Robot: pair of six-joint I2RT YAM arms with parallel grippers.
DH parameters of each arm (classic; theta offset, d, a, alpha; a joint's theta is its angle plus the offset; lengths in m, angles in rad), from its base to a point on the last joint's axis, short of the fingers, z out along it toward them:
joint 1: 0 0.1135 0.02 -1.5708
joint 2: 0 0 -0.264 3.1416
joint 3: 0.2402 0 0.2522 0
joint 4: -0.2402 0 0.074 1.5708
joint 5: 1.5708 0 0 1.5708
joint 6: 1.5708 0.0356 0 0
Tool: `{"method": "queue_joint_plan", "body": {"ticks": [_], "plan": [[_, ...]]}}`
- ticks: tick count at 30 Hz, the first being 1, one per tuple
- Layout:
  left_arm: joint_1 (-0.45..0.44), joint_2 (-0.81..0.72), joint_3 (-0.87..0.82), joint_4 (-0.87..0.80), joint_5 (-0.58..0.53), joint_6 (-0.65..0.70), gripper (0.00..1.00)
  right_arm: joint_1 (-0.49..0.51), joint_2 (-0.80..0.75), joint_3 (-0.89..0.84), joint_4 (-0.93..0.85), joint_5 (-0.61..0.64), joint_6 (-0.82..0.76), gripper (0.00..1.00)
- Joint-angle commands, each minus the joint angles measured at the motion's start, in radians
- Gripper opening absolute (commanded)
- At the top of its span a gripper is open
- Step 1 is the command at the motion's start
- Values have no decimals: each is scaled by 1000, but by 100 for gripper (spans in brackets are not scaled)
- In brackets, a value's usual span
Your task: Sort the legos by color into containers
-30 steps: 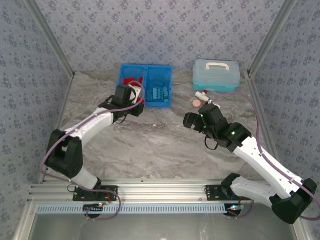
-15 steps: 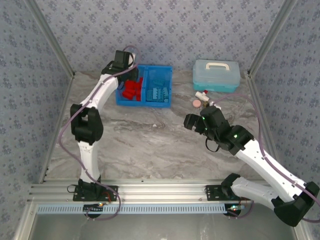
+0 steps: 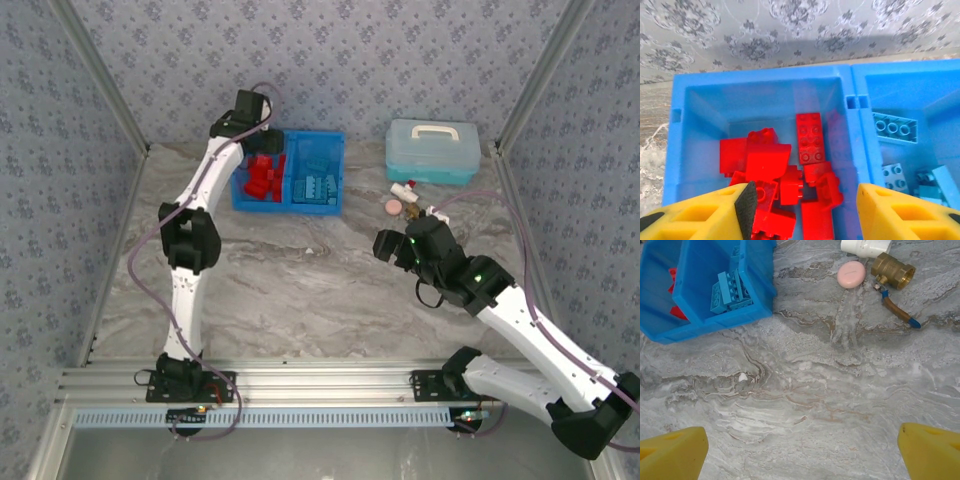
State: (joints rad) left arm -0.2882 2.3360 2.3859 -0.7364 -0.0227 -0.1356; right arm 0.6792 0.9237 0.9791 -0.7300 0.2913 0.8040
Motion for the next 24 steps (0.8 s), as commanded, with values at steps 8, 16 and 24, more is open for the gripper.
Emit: {"method": "queue_joint_plan", "body": {"ticks": [8, 16, 24], "plan": [[-28, -788, -785, 374, 38, -109, 68, -104, -31, -73, 90, 173, -243, 100], [-30, -1291, -1350, 446, -90, -171, 78, -346, 25, -237, 403, 220, -448, 100], [-23, -1533, -1761, 624, -279, -17, 99, -595, 269, -447, 966, 53, -664, 100]]}}
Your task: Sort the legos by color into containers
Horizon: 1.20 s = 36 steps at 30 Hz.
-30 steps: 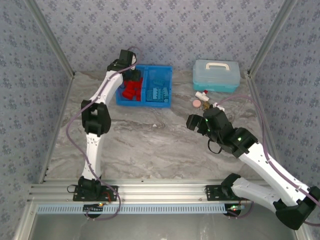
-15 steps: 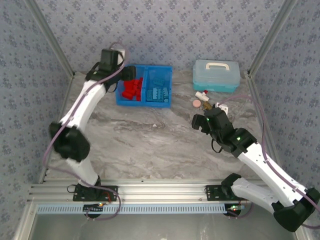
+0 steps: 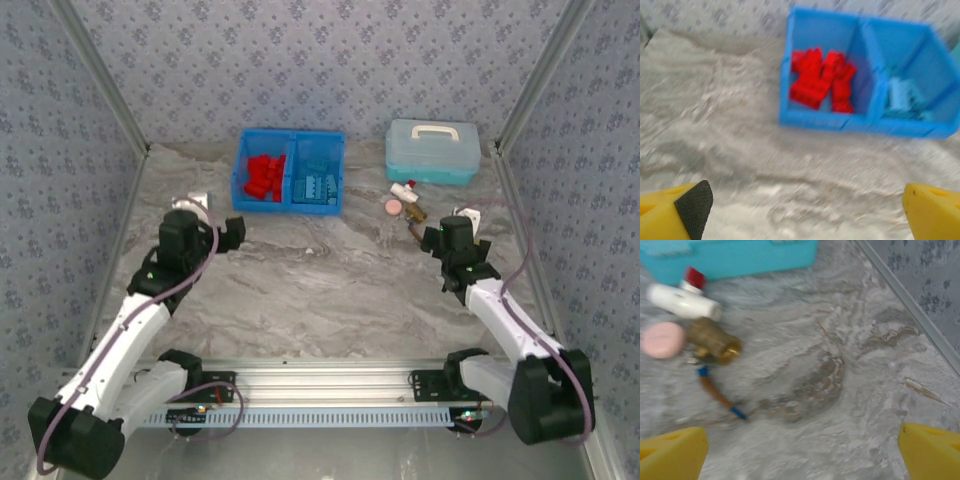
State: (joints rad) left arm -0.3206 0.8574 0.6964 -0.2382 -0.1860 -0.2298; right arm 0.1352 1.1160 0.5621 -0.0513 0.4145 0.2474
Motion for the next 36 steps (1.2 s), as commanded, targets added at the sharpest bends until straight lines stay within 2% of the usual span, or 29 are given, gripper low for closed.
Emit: {"method": "queue_joint_plan", "body": {"ticks": [1, 3, 5, 8, 9, 10, 11, 12, 13, 14, 16, 17, 18, 20, 24, 27, 29, 30, 32, 33, 34, 35, 36], "plan": [[12, -63, -118, 166, -144, 92, 99, -63, 128, -32, 339, -82, -116, 100], [25, -69, -224, 280, -187, 125, 99, -78, 241, -36, 465, -100, -162, 100], [47, -59, -305, 380, -199, 137, 99, -65, 336, -54, 612, -48, -253, 100], [86, -19, -354, 423, -195, 141, 99, -83, 390, -101, 750, -104, -271, 100], [95, 1, -354, 417, -212, 139, 99, -98, 369, -113, 727, -152, -249, 100], [106, 20, -354, 410, -225, 139, 99, -135, 376, -166, 810, -257, -251, 100], [114, 36, -352, 411, -229, 140, 99, -168, 428, -216, 985, -309, -236, 100], [125, 60, -355, 424, -223, 146, 99, -179, 426, -209, 956, -322, -228, 100], [135, 85, -359, 448, -217, 153, 99, -177, 392, -175, 834, -334, -238, 100], [143, 112, -363, 477, -202, 164, 99, -170, 423, -195, 928, -351, -255, 100], [153, 186, -376, 576, -201, 180, 99, -168, 403, -171, 846, -354, -256, 100], [157, 224, -379, 624, -202, 184, 99, -163, 417, -187, 904, -346, -259, 100], [161, 269, -371, 667, -200, 192, 99, -157, 405, -175, 860, -329, -261, 100], [166, 355, -335, 723, -191, 220, 99, -155, 409, -181, 885, -327, -262, 100], [206, 513, -272, 870, -123, 221, 99, -169, 404, -169, 852, -387, -267, 100], [232, 609, -218, 894, -102, 240, 99, -169, 404, -169, 852, -386, -267, 100], [279, 657, -222, 951, -31, 212, 99, -169, 404, -169, 852, -387, -266, 100], [305, 638, -222, 909, 13, 187, 99, -169, 404, -169, 852, -388, -267, 100], [331, 692, -327, 1171, 50, 176, 99, -169, 404, -169, 852, -389, -266, 100], [338, 682, -352, 1193, 56, 168, 99, -170, 404, -169, 851, -388, -266, 100], [341, 653, -329, 1095, 63, 161, 99, -170, 405, -169, 851, -389, -266, 100], [342, 682, -316, 1127, 63, 168, 99, -171, 404, -169, 851, -390, -266, 100], [337, 677, -298, 1081, 74, 178, 100, -170, 405, -169, 852, -389, -266, 100]]}}
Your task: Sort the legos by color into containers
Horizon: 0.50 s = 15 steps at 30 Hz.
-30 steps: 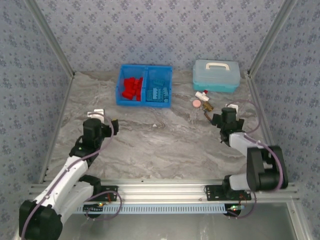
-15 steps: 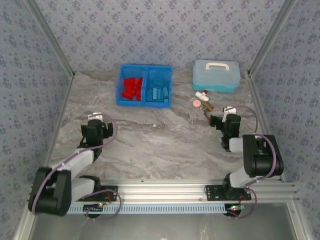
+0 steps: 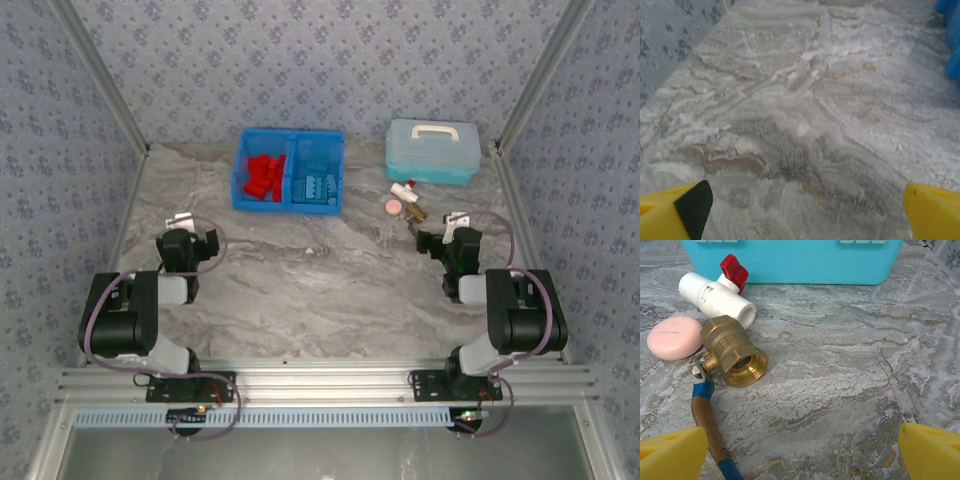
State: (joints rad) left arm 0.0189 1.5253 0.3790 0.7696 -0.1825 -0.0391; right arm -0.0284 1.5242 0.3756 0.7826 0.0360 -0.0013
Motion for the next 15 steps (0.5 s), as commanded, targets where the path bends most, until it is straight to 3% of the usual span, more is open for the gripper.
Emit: {"method": "queue_joint_plan", "body": {"ticks": [1, 15], "plan": [[-4, 3, 29, 42, 73, -11, 99, -6, -4, 18, 17, -10, -17, 100], [-9, 8, 33, 42, 97, 4, 99, -5, -2, 22, 11, -9, -19, 100]]}}
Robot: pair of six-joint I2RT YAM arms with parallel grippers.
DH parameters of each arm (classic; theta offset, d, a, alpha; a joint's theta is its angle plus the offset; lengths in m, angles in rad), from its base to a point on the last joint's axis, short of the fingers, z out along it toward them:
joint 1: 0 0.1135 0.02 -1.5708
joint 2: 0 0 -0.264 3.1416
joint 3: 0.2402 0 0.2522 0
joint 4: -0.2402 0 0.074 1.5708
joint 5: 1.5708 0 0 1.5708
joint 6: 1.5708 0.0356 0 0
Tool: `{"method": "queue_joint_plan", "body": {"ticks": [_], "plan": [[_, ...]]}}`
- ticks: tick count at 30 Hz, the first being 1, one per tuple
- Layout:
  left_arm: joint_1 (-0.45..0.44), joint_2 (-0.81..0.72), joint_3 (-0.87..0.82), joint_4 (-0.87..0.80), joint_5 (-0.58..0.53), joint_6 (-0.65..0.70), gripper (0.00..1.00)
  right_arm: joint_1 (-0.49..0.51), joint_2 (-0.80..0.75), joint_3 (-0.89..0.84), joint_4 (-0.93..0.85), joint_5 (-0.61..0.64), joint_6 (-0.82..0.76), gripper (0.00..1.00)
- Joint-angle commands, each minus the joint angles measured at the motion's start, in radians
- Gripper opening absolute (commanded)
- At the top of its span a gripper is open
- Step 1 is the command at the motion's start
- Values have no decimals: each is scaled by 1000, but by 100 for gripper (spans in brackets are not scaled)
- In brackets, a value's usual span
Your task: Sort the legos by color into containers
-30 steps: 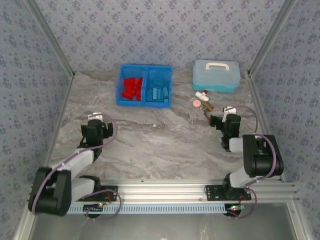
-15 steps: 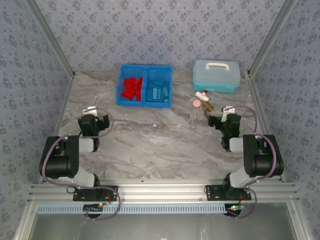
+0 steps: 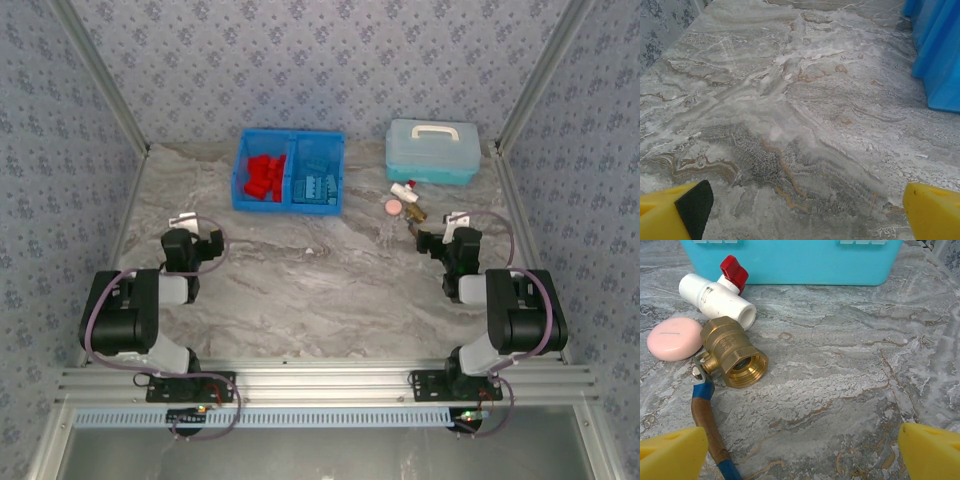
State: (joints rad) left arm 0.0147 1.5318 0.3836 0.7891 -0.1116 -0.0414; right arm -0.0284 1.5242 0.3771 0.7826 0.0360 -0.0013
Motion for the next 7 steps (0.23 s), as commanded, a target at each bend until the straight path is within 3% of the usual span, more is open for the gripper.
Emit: {"method": "queue_joint_plan", "body": {"ticks": [1, 7], "plan": [[-5, 1, 29, 23, 25, 7, 99, -6, -1, 20, 10, -13, -19, 100], [-4, 1, 29, 22, 26, 6, 99, -7, -5, 15, 18, -15, -19, 100]]}}
